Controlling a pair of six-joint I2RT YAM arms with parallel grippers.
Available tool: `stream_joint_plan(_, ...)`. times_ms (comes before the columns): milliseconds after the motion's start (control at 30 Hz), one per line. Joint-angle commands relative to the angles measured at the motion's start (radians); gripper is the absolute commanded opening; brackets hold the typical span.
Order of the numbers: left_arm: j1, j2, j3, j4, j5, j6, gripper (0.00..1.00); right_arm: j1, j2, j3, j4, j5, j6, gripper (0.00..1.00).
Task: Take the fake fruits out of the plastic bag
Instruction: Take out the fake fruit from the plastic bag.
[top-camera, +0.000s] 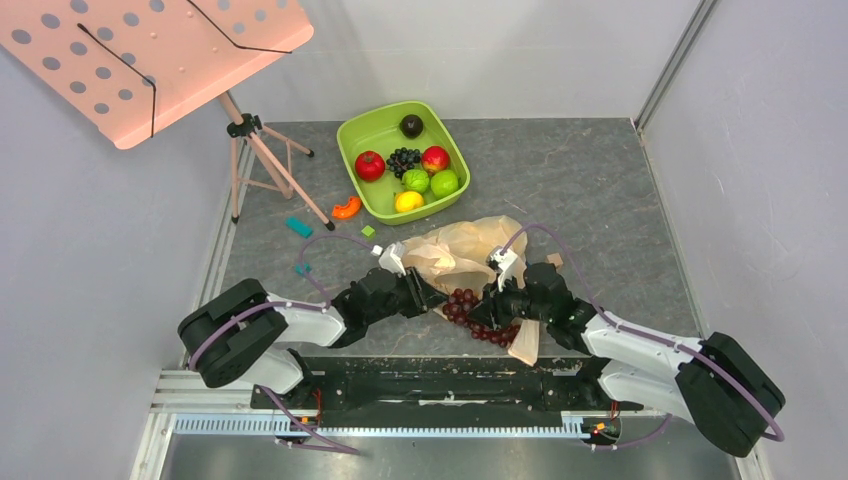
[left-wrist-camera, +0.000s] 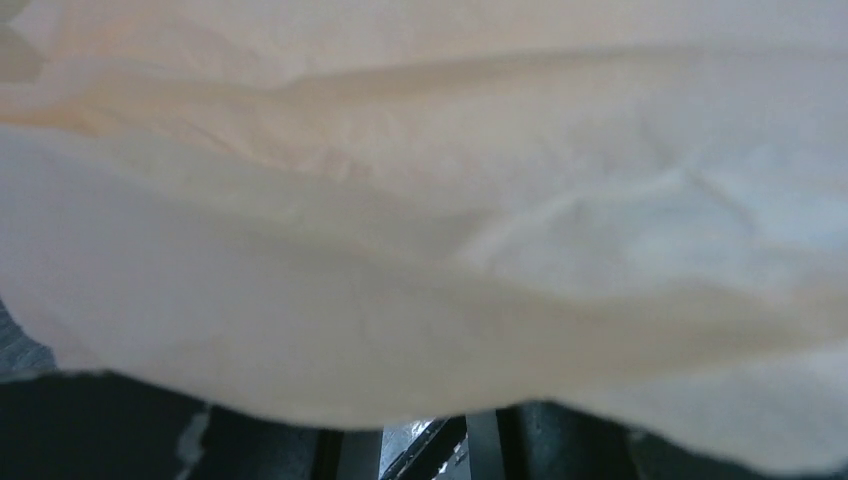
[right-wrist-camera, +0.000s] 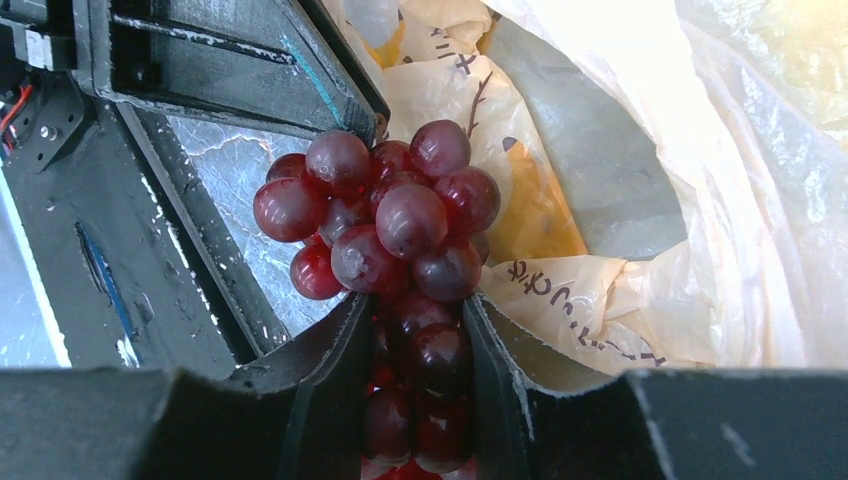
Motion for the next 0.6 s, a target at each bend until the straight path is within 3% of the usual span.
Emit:
stream_joint_plan(0,0.004,0.006,-0.013,0.079,-0.001,-0.056,0.36,0.008,-0.038,-0.018,0.117,-0.008,0.048,0.36)
stream_joint_plan(267,0.004,-0.001,-0.02,0.097,-0.004,-0.068,0.26,0.007,-0.03,-0.031,0.158,-0.016,0.078,0.36)
stream_joint_plan(467,0.004,-0.009,-0.021,0.1,-0.003,-0.068,0.02,0.007,-0.032,-0.029,0.158,-0.015,0.078,0.36)
stream_joint_plan(567,0.004,-0.019,-0.018,0.096,-0.007,-0.061,0.02,0.007,-0.037,-0.029,0.148,-0.006,0.074,0.36)
